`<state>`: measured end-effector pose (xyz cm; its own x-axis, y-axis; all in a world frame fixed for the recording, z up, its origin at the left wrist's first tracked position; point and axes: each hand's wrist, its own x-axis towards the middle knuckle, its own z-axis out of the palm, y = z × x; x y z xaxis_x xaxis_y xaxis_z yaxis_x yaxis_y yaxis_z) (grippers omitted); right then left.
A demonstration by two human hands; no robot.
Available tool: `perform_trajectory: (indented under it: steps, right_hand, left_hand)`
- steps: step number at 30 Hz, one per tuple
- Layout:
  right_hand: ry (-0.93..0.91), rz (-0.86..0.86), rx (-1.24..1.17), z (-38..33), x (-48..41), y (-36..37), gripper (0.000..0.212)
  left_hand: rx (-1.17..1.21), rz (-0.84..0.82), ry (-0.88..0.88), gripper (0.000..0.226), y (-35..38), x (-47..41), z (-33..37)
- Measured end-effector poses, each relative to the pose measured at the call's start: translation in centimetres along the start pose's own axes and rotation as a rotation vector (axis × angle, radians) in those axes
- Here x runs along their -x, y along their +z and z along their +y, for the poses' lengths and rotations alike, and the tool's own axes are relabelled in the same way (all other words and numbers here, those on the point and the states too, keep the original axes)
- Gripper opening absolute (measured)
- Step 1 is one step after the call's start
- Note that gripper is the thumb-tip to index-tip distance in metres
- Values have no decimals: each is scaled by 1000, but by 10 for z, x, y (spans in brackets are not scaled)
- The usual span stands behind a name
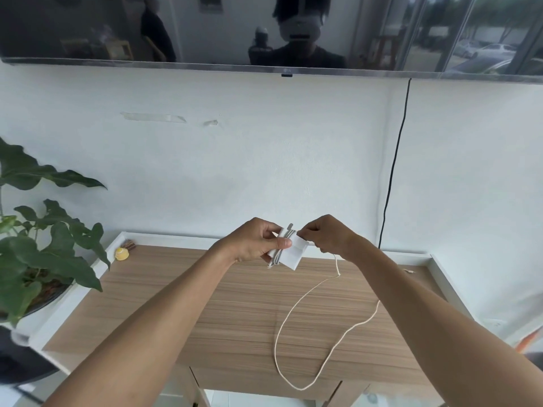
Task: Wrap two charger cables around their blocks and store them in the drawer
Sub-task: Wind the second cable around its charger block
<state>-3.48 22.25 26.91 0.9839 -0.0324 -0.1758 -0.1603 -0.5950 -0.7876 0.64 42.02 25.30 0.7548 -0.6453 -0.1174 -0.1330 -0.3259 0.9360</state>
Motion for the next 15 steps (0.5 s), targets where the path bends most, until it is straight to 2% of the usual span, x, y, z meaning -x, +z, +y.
perform_trajectory:
  steps: [3,5,10,15]
  right_hand:
    - [-74,70,119,-9,1,4,22]
    - [-81,104,159,-16,2,5,23]
    - [-81,199,123,-20,6,11,27]
    - [-207,327,126,-16,18,26,29]
  left_hand:
    - [-73,34,-23,25,0,-2,-3]
    - [-87,61,-27,27,2,-3,-4]
    - [-38,150,-6,30,5,-8,-2]
    - [14,235,-29,32,9,-14,-3]
